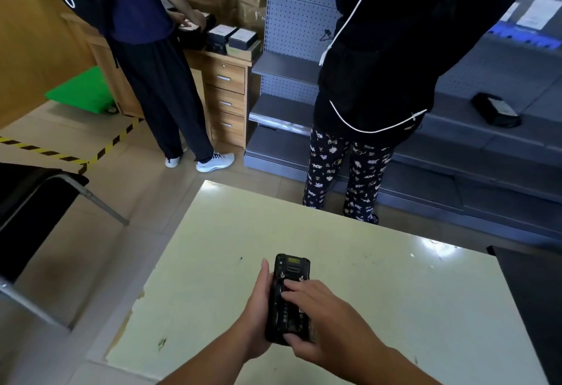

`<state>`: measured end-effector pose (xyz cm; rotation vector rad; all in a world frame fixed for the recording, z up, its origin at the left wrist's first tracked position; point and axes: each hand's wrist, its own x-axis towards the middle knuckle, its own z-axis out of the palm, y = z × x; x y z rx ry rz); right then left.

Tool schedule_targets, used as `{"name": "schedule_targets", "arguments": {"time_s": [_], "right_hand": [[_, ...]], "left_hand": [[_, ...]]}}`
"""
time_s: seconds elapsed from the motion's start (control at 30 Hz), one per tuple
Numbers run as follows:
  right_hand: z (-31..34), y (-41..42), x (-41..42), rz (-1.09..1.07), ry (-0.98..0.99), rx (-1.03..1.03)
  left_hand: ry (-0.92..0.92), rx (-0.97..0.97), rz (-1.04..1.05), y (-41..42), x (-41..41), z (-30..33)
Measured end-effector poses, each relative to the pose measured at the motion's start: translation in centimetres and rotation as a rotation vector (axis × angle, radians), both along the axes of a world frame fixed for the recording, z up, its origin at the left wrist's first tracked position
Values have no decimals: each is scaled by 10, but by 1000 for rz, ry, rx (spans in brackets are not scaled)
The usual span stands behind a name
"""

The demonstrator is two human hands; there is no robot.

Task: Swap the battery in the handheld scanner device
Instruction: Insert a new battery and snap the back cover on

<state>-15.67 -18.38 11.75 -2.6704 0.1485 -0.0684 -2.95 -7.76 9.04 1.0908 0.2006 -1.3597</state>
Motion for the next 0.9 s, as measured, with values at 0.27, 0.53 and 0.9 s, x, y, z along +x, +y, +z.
{"name": "schedule_targets", "arguments": {"time_s": [0.27,0.53,0.9], "right_hand": [[-13,6,0,64,-66,-128],[2,15,9,19,-81,-256],[-7,12,7,-232,-73,-46]], "left_hand": [[-10,-7,69,3,6,2],[5,1,-32,10,1,3],[-5,-5,15,8,9,8]]}}
